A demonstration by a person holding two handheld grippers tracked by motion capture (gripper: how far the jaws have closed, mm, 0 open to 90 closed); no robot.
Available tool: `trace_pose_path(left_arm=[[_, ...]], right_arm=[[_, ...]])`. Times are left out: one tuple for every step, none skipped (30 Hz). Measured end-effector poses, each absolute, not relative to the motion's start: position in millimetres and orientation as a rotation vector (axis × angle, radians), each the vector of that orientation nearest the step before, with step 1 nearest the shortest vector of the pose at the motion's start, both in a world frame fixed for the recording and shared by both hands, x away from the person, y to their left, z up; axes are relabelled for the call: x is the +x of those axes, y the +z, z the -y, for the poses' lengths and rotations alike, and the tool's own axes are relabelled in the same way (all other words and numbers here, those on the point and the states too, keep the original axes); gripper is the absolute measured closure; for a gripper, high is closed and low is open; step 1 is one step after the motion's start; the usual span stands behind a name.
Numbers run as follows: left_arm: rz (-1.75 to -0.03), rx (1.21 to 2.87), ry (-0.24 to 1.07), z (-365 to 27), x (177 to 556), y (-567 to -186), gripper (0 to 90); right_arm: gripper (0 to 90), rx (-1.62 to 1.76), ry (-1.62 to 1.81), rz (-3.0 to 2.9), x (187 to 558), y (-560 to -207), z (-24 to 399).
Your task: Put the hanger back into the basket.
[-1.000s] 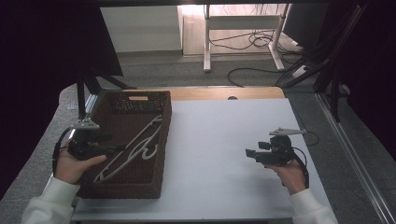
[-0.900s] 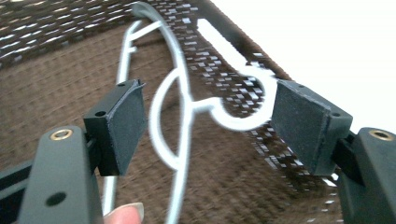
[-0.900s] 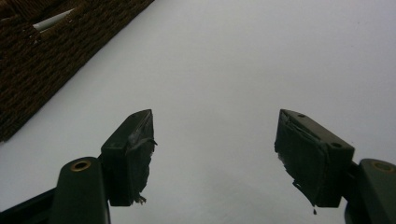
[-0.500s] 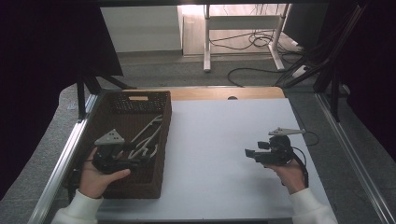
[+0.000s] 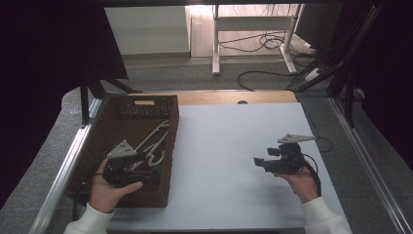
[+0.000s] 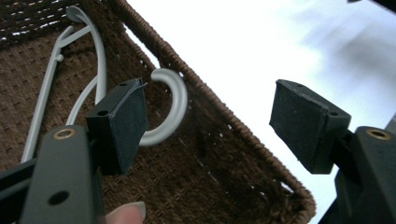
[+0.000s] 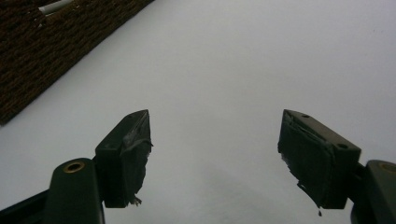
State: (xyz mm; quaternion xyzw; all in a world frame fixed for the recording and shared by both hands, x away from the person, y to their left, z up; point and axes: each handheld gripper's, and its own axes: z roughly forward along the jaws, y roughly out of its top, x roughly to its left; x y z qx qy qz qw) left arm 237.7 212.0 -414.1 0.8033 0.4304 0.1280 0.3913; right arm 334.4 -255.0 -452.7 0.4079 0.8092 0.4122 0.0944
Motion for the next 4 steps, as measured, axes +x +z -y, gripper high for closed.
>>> trace_pose_path(left_arm=[[-1.092,2.040,0.330,-212.5,237.1,-413.9,26.7],[-1.091,2.038,0.335,-213.1,236.6,-413.5,26.6],[-1.091,2.034,0.336,-213.5,236.1,-412.9,26.6],[-1.089,2.033,0.339,-214.1,235.7,-412.5,26.5]], right_arm=[[25.2,1.206,1.223,-2.398,334.1,-452.4,255.3],[24.4,1.203,1.223,-2.397,333.6,-452.1,255.4],[23.6,1.190,1.221,-2.394,333.2,-452.2,255.8],[22.8,1.179,1.219,-2.395,332.4,-452.3,256.2]])
